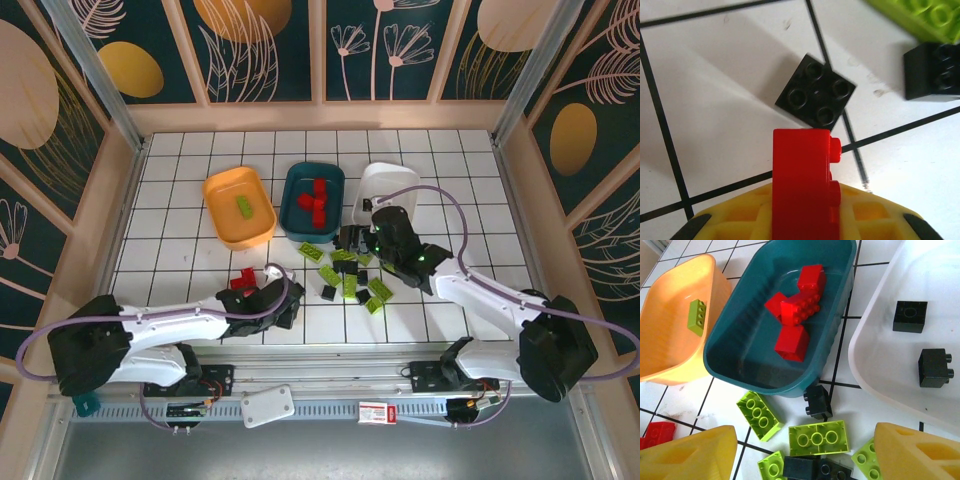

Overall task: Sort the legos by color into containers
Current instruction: Pick up the lego from the middle-left of the table, then place the lego in the container.

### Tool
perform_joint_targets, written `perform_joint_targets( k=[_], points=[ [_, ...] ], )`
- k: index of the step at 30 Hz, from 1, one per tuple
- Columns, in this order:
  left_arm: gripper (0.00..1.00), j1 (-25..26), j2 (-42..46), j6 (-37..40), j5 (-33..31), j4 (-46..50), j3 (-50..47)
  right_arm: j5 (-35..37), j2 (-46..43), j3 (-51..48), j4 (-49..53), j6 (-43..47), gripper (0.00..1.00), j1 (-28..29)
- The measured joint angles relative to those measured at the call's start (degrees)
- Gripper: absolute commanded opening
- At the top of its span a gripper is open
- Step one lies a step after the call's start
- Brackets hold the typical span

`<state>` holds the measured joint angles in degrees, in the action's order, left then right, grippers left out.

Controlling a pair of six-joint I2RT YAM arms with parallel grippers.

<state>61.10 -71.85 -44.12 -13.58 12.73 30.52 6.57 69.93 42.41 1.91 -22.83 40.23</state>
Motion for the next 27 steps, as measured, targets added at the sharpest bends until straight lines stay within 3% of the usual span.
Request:
perform_joint_targets(
  k=[4, 8, 14, 19, 23, 27],
  points=[
    [0.12, -1.25, 1.51, 1.62, -0.37, 1.22, 5.51, -0.07, -1.70, -2.08, 0.00, -0.68, 0.73, 0.00],
    [0.09, -7.82, -0.81, 5.09, 0.46, -0.74, 13.49, 0.04, -2.54, -3.41, 0.46, -1.70, 0.73, 0.79],
    [0.06, -18.84, -14.05, 9.68, 3.69, -4.63, 25.94, 1.16, -4.70, -6.21, 1.33, -2.95, 0.73, 4.24],
    [0.06, -24.55, -27.89, 11.41, 5.64, -5.73, 37.03, 2.71, -6.05, -7.96, 2.21, -3.65, 0.73, 8.07],
    [0.15, -27.41, -36.72, 11.58, 6.91, -6.01, 43.82, 3.02, -6.16, -9.11, 2.12, -4.39, 0.73, 11.15],
    [0.39, -29.22, -42.23, 11.41, 8.44, -5.81, 48.39, 2.91, -6.08, -10.27, 1.79, -4.57, 0.75, 14.80]
  ],
)
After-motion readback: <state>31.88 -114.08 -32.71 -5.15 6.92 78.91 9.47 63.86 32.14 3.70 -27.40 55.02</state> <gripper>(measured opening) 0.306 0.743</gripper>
